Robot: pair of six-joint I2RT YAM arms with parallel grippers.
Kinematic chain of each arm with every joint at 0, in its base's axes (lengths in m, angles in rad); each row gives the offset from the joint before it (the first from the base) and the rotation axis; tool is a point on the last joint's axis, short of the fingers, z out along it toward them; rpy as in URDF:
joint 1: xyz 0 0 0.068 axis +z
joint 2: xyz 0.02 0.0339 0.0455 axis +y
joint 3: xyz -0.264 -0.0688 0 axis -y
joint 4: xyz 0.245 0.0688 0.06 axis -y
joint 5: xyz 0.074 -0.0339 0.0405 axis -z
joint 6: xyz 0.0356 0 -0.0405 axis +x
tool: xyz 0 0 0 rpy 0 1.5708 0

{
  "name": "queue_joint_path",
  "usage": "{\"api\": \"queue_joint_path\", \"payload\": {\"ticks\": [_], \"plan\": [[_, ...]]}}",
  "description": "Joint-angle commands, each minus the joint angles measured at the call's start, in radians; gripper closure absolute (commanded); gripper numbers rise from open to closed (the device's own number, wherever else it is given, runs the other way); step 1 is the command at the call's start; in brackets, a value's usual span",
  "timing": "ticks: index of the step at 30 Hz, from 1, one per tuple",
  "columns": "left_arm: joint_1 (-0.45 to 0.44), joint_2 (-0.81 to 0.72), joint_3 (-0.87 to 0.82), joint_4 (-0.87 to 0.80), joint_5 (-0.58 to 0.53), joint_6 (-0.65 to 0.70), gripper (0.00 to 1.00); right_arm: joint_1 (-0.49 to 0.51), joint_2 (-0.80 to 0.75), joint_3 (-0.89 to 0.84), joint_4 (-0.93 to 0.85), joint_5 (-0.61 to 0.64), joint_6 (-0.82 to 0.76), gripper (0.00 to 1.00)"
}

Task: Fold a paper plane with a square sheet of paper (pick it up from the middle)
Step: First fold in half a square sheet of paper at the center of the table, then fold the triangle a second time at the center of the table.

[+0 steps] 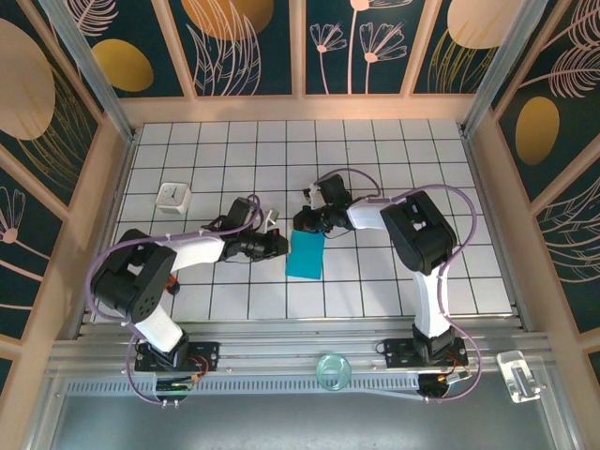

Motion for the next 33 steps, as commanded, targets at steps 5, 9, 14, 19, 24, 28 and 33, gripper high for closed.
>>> {"api": "queue_joint_path", "payload": {"ticks": [5,9,14,19,24,28,33], "plan": [[-0.050,0.030,-0.064,0.095,-0.037,-0.055,1.00,-0.075,-0.117,0.015,-0.132,-0.090,-0.068,0.97],[-0.097,0.019,-0.119,0.199,-0.049,-0.148,1.00,-0.114,-0.200,-0.041,-0.157,-0.100,-0.090,0.94],[-0.139,-0.031,-0.162,0.229,-0.065,-0.203,0.99,-0.164,-0.348,-0.169,-0.223,-0.011,-0.108,0.90],[-0.149,-0.083,-0.144,0.217,0.010,-0.183,0.86,-0.158,-0.537,-0.336,-0.268,0.063,-0.081,0.84],[-0.137,-0.055,-0.073,0.184,-0.050,-0.151,0.82,-0.077,-0.704,-0.475,-0.246,0.109,0.017,0.74],[-0.121,0.027,0.004,0.093,-0.089,-0.079,0.94,-0.003,-0.745,-0.552,-0.183,0.166,0.134,0.62],[-0.120,0.074,0.023,0.033,-0.109,-0.031,0.99,0.085,-0.731,-0.608,-0.108,0.215,0.231,0.55]]}}
